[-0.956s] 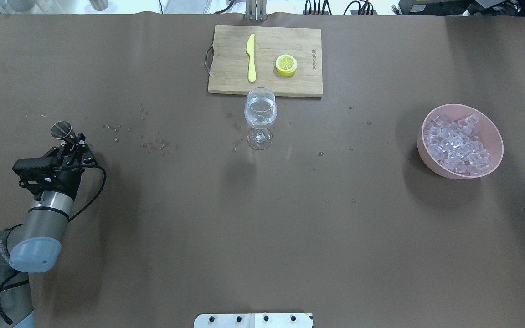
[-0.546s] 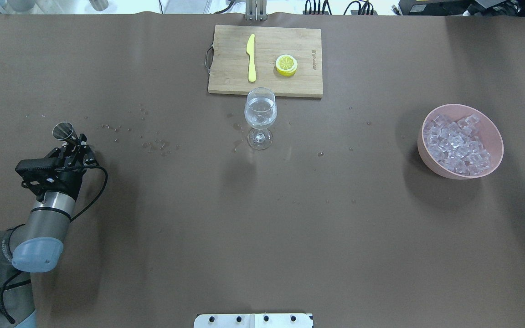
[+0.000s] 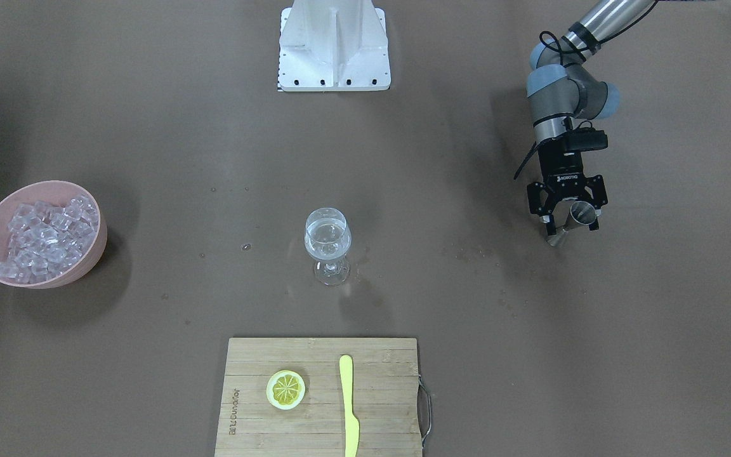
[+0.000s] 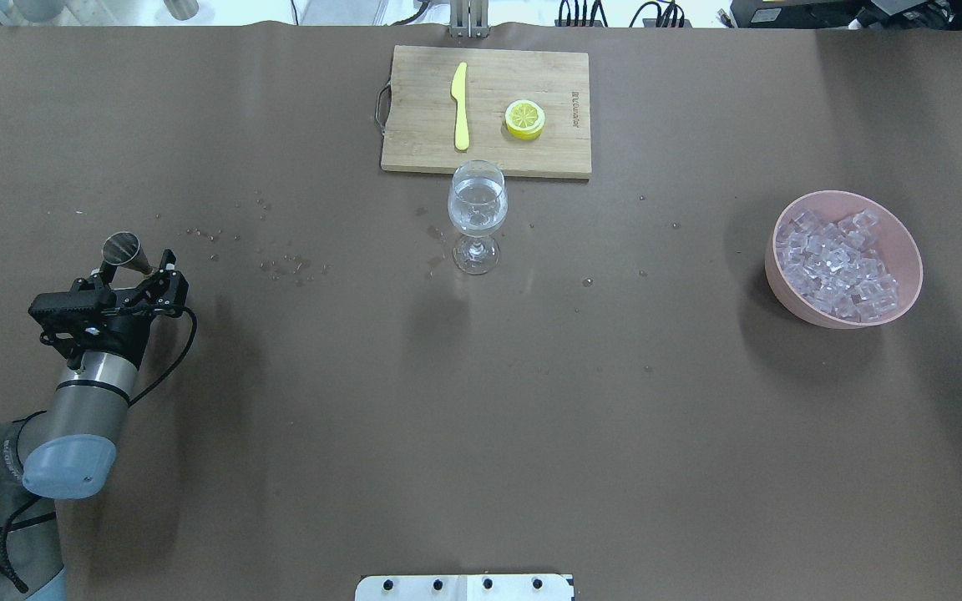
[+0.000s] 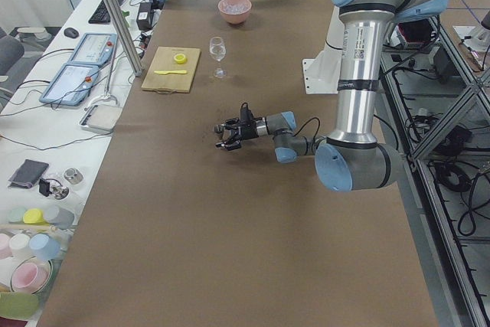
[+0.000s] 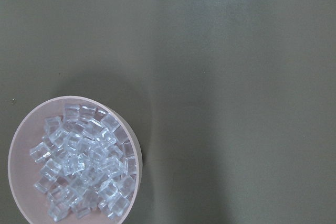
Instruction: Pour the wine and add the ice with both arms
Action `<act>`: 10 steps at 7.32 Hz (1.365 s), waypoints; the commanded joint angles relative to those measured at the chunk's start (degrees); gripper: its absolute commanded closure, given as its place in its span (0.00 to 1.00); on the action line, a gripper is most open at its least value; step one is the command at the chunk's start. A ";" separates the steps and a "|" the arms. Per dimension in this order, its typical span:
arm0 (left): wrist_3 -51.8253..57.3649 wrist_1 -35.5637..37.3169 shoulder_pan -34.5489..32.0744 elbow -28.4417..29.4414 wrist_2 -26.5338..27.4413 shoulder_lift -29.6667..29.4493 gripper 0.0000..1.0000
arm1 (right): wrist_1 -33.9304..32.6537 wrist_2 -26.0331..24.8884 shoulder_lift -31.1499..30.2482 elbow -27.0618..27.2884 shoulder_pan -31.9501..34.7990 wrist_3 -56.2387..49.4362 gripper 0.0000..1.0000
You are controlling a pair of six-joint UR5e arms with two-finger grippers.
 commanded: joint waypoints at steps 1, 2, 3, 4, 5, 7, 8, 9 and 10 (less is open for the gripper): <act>0.28 -0.06 0.00 -1.27 -0.30 0.53 0.02 | 0.00 0.00 -0.02 0.08 0.00 0.00 0.00; 0.20 -0.15 0.17 -1.63 -0.48 0.70 0.02 | 0.00 0.00 -0.02 0.17 0.00 0.00 0.00; 0.11 -0.15 2.00 -3.72 -0.39 2.80 0.02 | 0.00 0.09 -0.02 0.17 0.00 -0.09 0.00; 0.11 -0.15 4.37 -8.01 -0.31 6.99 0.02 | 0.00 0.18 -0.02 0.17 0.00 0.00 0.00; -0.15 -0.15 6.40 -10.14 -0.05 10.08 0.02 | 0.00 0.09 0.06 0.17 0.00 0.00 0.00; -0.51 -0.24 9.91 -12.51 0.05 10.81 0.02 | 0.00 0.09 0.15 0.17 0.00 0.00 0.00; -0.51 -0.15 12.11 -16.10 -0.22 12.73 0.02 | 0.00 0.00 -0.02 0.26 0.00 -0.09 0.00; -0.51 -0.15 13.87 -19.09 -0.57 16.49 0.02 | 0.00 0.00 -0.02 0.17 0.00 -0.09 0.00; -0.51 -0.06 14.41 -21.21 -0.92 17.31 0.02 | 0.00 0.00 -0.02 0.26 0.00 -0.09 0.00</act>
